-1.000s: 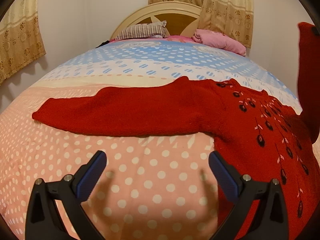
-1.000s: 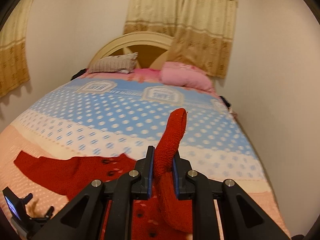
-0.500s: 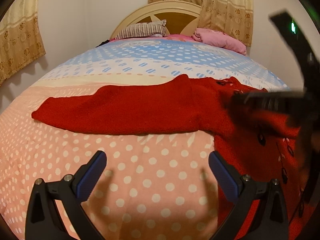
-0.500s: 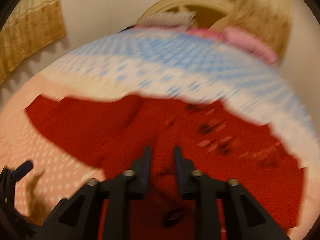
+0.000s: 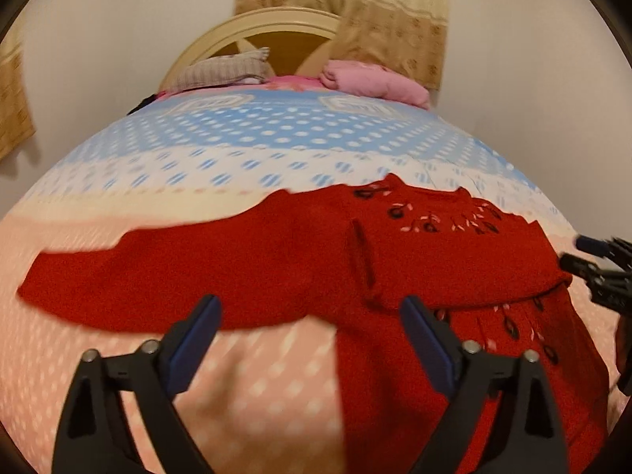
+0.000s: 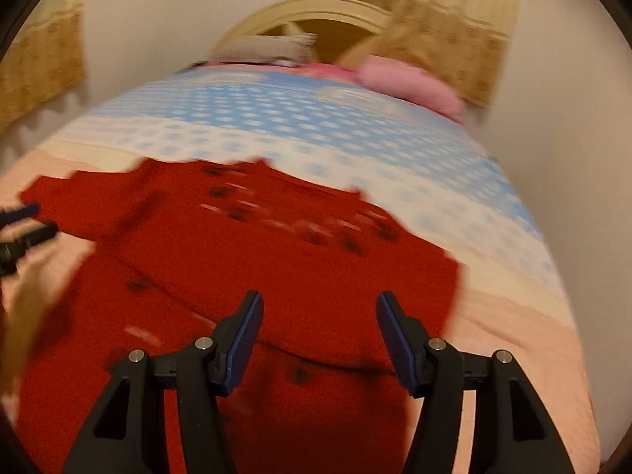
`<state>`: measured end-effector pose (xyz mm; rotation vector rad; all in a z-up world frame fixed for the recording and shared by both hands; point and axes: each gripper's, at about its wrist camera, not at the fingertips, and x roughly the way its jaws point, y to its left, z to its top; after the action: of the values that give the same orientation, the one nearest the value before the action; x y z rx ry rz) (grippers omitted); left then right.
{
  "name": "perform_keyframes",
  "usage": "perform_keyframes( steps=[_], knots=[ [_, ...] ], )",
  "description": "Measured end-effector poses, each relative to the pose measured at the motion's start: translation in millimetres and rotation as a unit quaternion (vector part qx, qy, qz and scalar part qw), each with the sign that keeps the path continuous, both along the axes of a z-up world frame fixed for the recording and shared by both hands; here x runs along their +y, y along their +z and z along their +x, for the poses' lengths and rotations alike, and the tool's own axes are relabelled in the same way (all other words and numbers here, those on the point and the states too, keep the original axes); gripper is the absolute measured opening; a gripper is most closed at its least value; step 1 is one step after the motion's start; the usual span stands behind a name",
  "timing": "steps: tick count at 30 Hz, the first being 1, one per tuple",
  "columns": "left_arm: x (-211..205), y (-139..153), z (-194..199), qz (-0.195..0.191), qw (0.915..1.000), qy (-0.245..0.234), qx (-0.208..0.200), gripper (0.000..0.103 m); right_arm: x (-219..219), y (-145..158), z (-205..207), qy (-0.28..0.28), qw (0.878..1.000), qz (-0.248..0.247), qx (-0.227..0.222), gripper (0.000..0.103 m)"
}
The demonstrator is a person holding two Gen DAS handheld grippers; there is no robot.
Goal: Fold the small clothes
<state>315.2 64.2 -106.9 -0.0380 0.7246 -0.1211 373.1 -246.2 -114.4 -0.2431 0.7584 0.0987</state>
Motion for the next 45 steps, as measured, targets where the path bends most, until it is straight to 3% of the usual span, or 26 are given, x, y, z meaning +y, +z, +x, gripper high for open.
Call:
perform_keyframes(
  steps=[2,4,6,8,11,13,17,19,27,30,31,32,34,35,36,37,38,39,41,45],
  knots=[
    [-17,-6,20,0.004,0.9996,-0.016,0.021,0.084,-25,-8,-4,-0.029,0.999,0.009,0.011,0.06],
    [-35,-16,38,0.032,0.9989,-0.016,0.03,0.077,-42,-16,-6,-0.054,0.998,0.005,0.016,0.06],
    [-43,-29,52,0.044,0.9977,-0.013,0.049,0.062,-56,-25,-7,-0.075,0.997,0.004,0.023,0.06],
    [-46,-41,62,0.031,0.9962,-0.016,0.08,0.023,-68,-35,-3,-0.105,0.994,0.002,0.032,0.06],
    [-49,-40,60,0.027,0.9968,-0.017,0.073,0.017,-85,-45,5,-0.126,0.991,0.017,0.037,0.06],
    [-49,-33,52,0.031,0.9978,-0.021,0.055,0.015,-88,-52,8,-0.125,0.991,0.028,0.046,0.06],
    [-30,-19,42,-0.009,0.9993,-0.007,0.037,0.013,-87,-56,7,-0.129,0.99,0.029,0.044,0.06],
    [-21,-16,37,-0.019,0.9992,0.003,0.033,0.004,-87,-54,1,-0.135,0.99,0.025,0.041,0.06],
    [-8,-27,28,-0.038,0.9984,0.006,0.043,0.004,-86,-29,-11,-0.127,0.992,0.021,0.015,0.06],
    [-9,-21,26,-0.053,0.9981,0.008,0.032,0.012,-75,-18,-6,-0.121,0.992,0.02,0.003,0.06],
    [-11,-18,28,-0.059,0.9978,0.002,0.031,0.023,-71,-14,-5,-0.116,0.993,0.026,-0.003,0.06],
    [-12,-16,29,-0.06,0.9978,-0.002,0.027,0.041,-68,-13,-5,-0.112,0.993,0.03,-0.004,0.06],
    [-21,-15,33,-0.032,0.9993,0.0,0.017,0.064,-60,-13,-5,-0.105,0.994,0.03,-0.007,0.061],
    [-25,-16,35,-0.024,0.9996,-0.002,0.016,0.064,-56,-14,-4,-0.101,0.994,0.029,-0.007,0.06],
    [-31,-19,40,-0.018,0.9995,-0.014,0.023,0.063,-54,-16,-4,-0.099,0.995,0.029,-0.006,0.06],
    [-38,-24,44,-0.001,0.9992,-0.02,0.035,0.049,-53,-18,-2,-0.097,0.995,0.033,-0.002,0.061],
    [-41,-28,47,0.017,0.9986,-0.021,0.045,0.014,-53,-18,0,-0.095,0.995,0.039,0.001,0.061],
    [-45,-37,53,0.031,0.997,-0.02,0.067,0.004,-52,-19,3,-0.092,0.995,0.044,0.004,0.061],
    [-38,-40,53,0.019,0.9972,-0.01,0.072,0.005,-49,-16,8,-0.085,0.995,0.045,0.004,0.061],
    [-23,-21,35,0.003,0.9994,0.011,0.033,0.004,-39,-3,10,-0.063,0.997,0.05,-0.011,0.061]
  ],
)
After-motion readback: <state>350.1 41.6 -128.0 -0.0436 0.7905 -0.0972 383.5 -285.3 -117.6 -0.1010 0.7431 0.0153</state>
